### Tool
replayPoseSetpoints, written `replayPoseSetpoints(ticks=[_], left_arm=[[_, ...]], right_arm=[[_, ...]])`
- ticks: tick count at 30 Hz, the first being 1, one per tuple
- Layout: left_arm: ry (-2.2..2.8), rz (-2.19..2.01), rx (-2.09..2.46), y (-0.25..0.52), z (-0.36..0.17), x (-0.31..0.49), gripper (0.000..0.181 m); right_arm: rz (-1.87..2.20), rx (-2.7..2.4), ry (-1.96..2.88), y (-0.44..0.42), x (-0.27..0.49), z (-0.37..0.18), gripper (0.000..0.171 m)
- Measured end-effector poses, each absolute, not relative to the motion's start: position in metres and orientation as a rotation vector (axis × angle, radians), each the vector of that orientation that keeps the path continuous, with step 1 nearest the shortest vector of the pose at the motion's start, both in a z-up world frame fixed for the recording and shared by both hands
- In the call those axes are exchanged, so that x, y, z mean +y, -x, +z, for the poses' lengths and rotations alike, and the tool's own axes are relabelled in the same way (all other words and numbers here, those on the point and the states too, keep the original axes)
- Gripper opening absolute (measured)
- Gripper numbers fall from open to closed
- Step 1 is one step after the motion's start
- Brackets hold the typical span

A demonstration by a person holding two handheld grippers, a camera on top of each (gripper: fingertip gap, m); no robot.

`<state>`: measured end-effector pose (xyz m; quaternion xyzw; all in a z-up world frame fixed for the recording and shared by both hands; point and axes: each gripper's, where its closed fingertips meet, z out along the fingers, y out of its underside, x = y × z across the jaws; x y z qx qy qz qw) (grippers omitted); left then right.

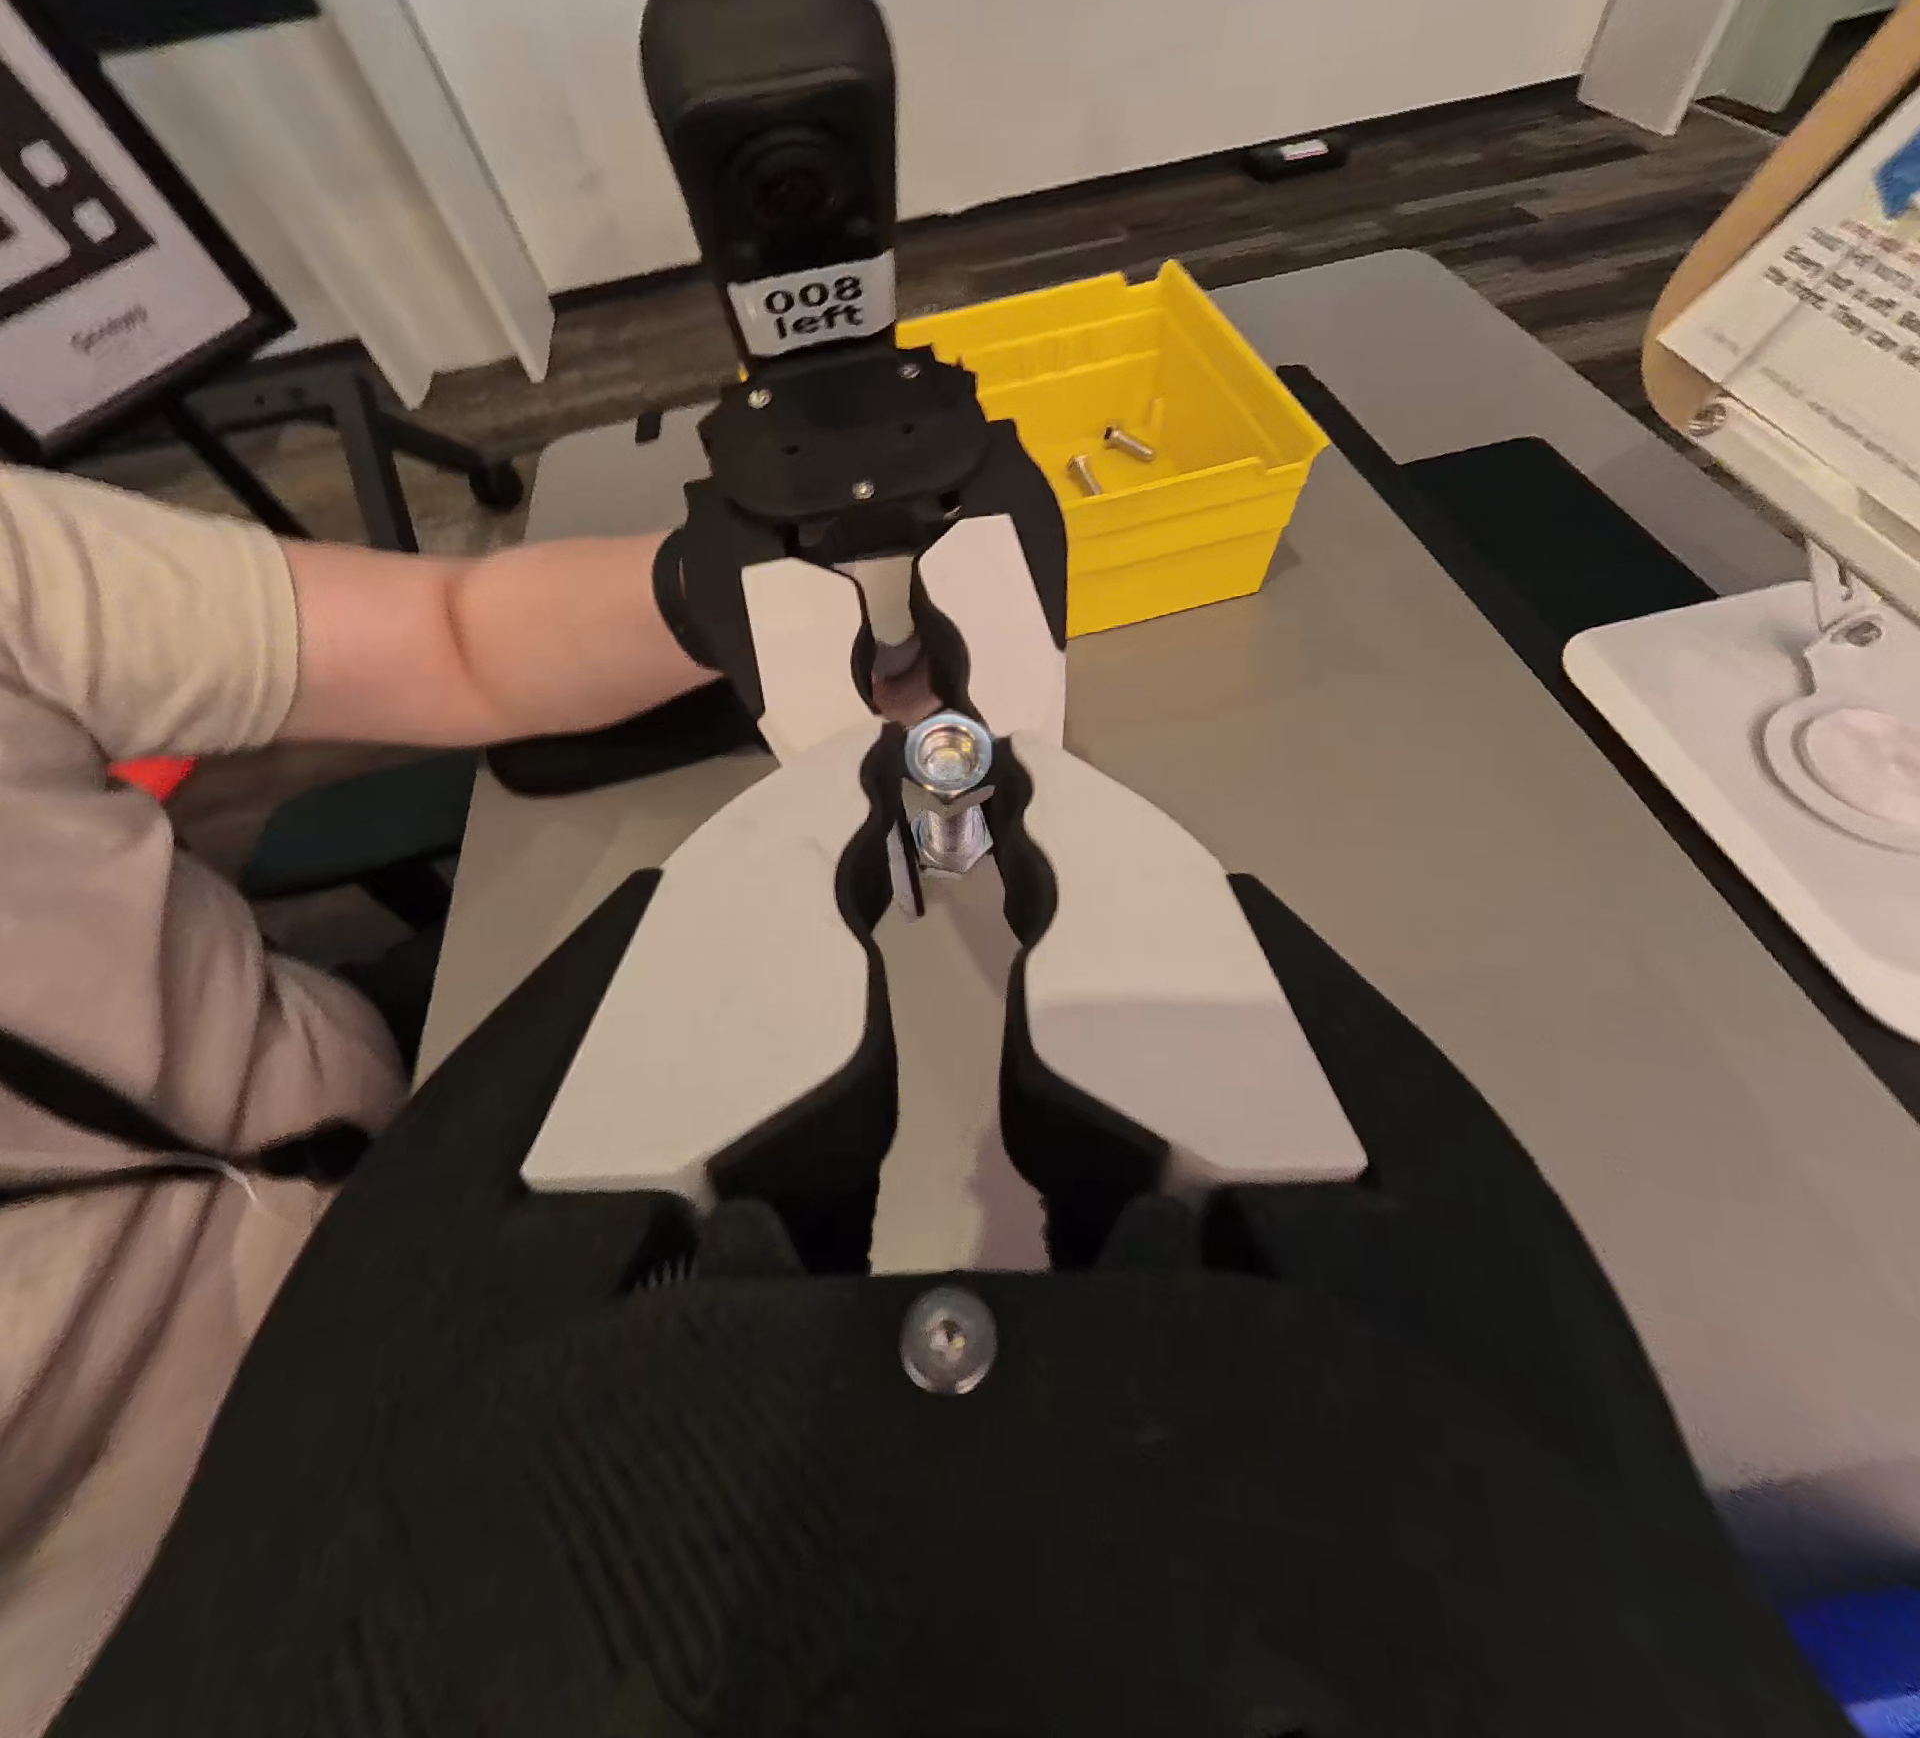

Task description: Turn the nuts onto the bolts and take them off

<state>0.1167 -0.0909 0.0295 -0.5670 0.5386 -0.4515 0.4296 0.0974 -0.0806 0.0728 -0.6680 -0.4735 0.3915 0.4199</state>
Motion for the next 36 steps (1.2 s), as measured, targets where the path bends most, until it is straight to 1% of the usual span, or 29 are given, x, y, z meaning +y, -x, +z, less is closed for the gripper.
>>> replayPoseSetpoints(ticks=[8, 13, 23, 29, 32, 36], left_arm=[[1.542, -1.003, 1.158, -0.112, 0.036, -0.067, 0.018], [1.545, -0.961, 1.133, -0.109, 0.039, -0.061, 0.018], [1.544, -0.803, 1.325, -0.111, 0.024, -0.072, 0.018], [1.547, -0.818, 1.313, -0.115, 0.025, -0.075, 0.019], [1.544, -0.707, 1.321, -0.111, 0.021, -0.068, 0.018], [1.488, -0.715, 1.436, -0.115, 0.016, -0.082, 0.018]], right_arm=[[0.977, -0.923, 1.738, -0.094, -0.056, 0.079, 0.018], [1.018, -0.836, 1.741, -0.090, -0.053, 0.082, 0.018], [0.847, -1.045, 1.827, -0.099, -0.069, 0.067, 0.018], [0.868, -1.030, 1.856, -0.104, -0.070, 0.066, 0.018], [0.870, -1.011, 1.877, -0.103, -0.067, 0.063, 0.018], [0.864, -1.193, 1.804, -0.099, -0.084, 0.061, 0.018]])
